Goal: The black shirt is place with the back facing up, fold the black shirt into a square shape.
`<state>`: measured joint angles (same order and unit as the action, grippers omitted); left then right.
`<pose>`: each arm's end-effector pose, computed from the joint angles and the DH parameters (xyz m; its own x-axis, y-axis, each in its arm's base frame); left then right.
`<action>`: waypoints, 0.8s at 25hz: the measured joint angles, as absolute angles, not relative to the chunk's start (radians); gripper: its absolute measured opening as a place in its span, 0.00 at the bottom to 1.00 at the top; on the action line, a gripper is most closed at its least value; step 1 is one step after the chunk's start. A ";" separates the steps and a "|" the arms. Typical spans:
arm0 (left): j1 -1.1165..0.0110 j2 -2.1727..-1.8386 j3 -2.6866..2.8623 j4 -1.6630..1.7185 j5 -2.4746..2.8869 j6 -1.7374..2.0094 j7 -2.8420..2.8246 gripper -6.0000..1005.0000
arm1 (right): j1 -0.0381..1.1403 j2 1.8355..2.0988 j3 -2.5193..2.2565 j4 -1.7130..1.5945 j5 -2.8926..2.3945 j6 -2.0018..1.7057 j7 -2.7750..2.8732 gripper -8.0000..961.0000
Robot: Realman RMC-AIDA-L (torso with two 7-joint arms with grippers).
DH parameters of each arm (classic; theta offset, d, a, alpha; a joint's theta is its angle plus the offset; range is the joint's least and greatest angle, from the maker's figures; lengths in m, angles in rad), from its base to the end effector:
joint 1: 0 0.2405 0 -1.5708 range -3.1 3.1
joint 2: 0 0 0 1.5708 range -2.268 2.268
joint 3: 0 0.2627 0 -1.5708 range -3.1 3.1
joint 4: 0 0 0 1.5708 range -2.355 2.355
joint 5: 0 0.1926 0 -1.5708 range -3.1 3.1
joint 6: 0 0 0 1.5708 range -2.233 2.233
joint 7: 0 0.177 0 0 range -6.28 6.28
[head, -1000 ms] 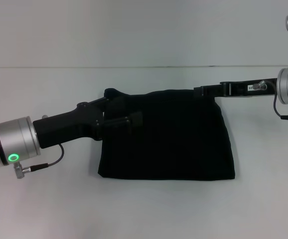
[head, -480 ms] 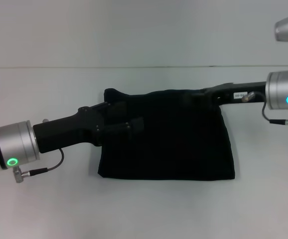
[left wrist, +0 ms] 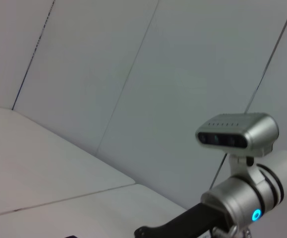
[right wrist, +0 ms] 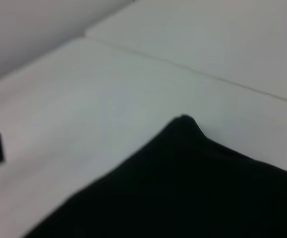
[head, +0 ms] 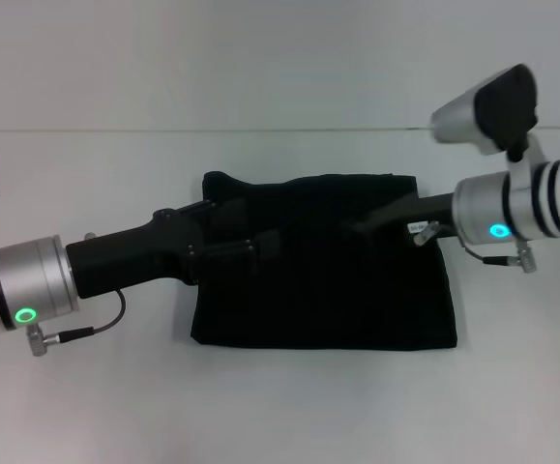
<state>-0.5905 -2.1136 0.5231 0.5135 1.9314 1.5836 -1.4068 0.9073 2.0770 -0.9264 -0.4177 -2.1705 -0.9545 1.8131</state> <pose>-0.2149 0.3402 -0.0385 0.5973 0.3964 0.6972 0.5684 -0.8225 -0.0194 0.1993 0.4298 -0.0933 0.8024 -0.5431 -0.2473 -0.5967 -0.7373 -0.3166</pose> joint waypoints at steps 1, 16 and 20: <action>-0.590 -2.114 0.523 0.513 1.931 1.582 -1.407 0.87 | 0.910 2.081 -0.944 -0.411 -2.171 -0.928 1.812 0.01; -0.589 -2.115 0.523 0.513 1.931 1.562 -1.408 0.87 | 0.896 2.089 -1.036 -0.417 -2.092 -0.802 1.766 0.01; -0.591 -2.113 0.520 0.513 1.931 1.571 -1.411 0.87 | 0.841 2.087 -1.035 -0.524 -2.022 -0.901 1.748 0.01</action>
<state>-0.5910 -2.1128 0.5198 0.5128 1.9310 1.5712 -1.4109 0.8406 2.0871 -1.0353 -0.5238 -2.0216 -0.9008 1.7484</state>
